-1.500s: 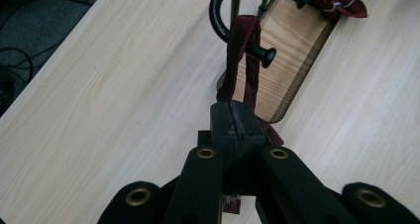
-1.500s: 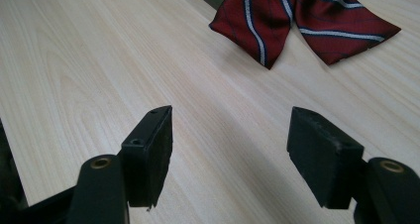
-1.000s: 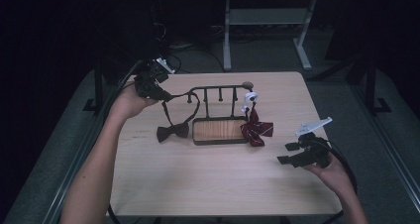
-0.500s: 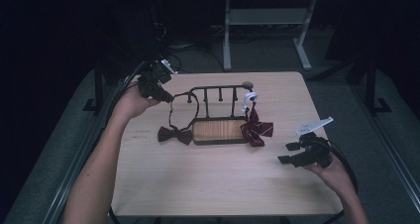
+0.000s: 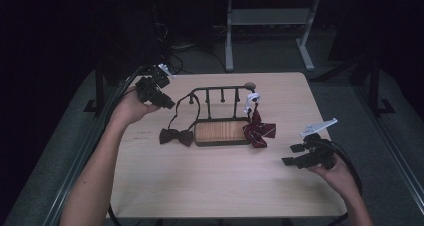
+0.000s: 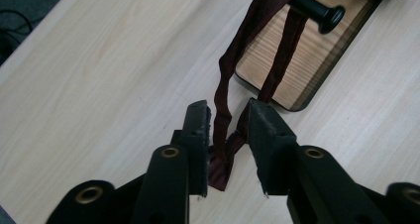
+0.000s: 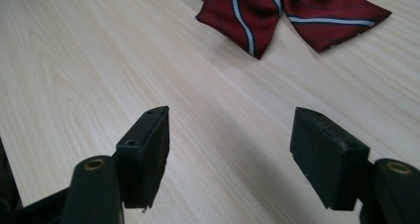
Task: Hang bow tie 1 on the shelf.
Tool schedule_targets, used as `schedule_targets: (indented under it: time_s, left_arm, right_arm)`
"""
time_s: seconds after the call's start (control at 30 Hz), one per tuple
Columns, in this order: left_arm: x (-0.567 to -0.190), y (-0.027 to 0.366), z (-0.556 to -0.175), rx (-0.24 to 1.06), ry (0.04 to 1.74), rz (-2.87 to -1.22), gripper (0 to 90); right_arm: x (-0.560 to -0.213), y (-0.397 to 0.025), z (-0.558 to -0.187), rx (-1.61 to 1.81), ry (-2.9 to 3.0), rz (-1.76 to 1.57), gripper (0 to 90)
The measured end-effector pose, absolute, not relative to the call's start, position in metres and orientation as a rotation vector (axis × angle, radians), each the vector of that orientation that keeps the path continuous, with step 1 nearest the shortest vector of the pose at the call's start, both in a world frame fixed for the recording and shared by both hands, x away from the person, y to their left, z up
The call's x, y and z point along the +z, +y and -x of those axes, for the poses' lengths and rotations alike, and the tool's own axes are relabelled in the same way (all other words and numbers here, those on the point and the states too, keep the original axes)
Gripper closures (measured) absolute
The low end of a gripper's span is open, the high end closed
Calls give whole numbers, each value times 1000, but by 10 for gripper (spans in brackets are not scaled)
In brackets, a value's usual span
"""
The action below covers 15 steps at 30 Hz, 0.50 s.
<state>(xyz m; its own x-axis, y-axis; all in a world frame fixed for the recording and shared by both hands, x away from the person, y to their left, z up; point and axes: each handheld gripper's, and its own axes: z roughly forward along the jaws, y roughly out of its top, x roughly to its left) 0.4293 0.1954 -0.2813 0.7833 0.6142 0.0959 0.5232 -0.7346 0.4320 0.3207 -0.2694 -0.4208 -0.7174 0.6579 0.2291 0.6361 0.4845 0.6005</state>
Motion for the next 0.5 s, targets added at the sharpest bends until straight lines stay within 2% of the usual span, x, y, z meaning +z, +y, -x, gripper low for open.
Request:
schedule_targets:
  time_s: [0.5]
  left_arm:
    - [-284,202,-416,334,850,-2562,592]
  right_arm:
    - [-422,-277,-321,1067,2639,-1216,295]
